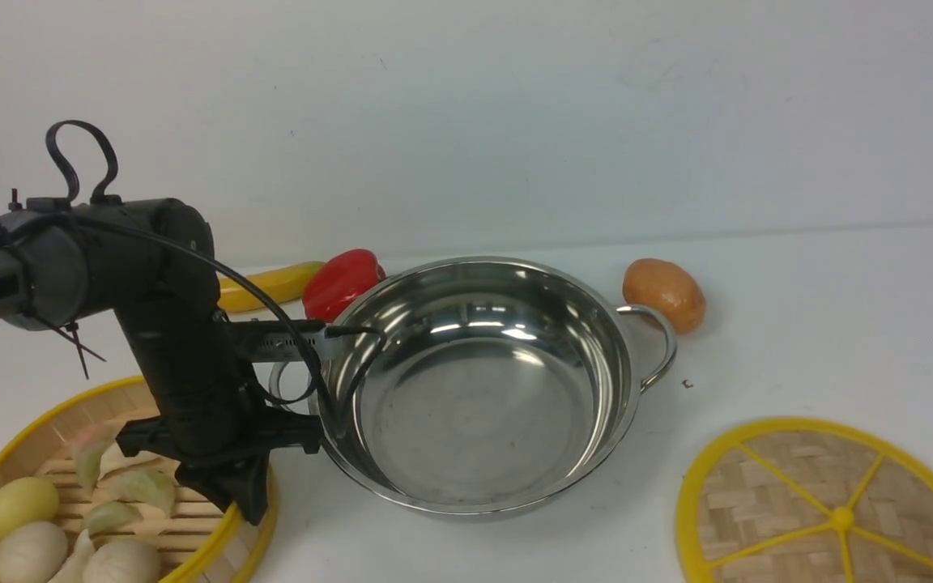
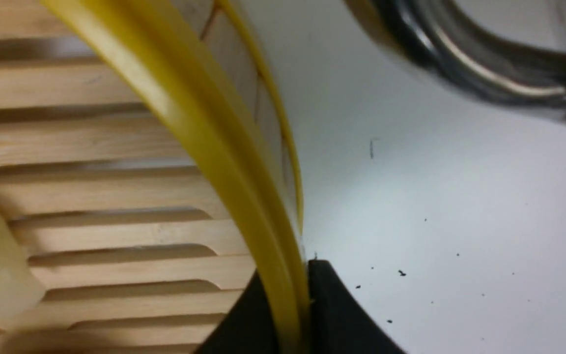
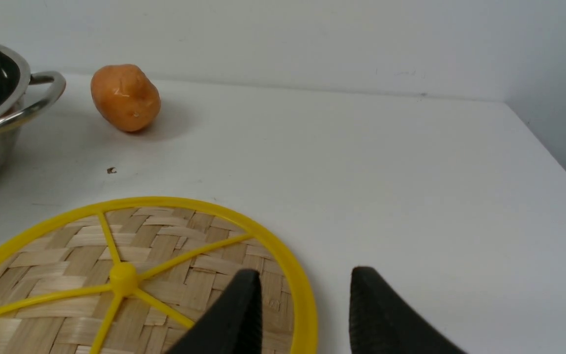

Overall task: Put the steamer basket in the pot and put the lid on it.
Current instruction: Use the left arm to lift the steamer closest to it, then use the left arm to put the steamer into the iron steamer pot in the middle

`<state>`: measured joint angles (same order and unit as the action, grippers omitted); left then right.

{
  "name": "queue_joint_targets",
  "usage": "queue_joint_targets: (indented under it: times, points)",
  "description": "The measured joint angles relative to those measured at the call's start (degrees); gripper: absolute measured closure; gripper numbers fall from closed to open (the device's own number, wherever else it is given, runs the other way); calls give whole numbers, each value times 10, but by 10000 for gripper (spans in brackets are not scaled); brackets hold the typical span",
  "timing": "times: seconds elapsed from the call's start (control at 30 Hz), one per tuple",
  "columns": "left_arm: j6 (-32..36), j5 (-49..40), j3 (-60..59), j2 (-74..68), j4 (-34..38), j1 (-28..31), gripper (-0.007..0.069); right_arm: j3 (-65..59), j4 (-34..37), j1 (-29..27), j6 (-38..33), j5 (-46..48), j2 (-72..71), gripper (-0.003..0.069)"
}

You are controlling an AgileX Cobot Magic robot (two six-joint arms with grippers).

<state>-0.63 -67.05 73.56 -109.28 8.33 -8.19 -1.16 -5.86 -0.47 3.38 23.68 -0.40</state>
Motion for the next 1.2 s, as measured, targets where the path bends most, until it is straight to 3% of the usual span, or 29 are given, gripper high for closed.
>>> queue_joint_targets:
  times: [0.37, 1.2]
  points:
    - [-15, -17, 81, 9, 0, 0, 582, 0, 0, 0, 0, 0, 0, 418]
    - [-40, -18, 76, 14, -30, 0, 579, 0, 0, 0, 0, 0, 0, 418]
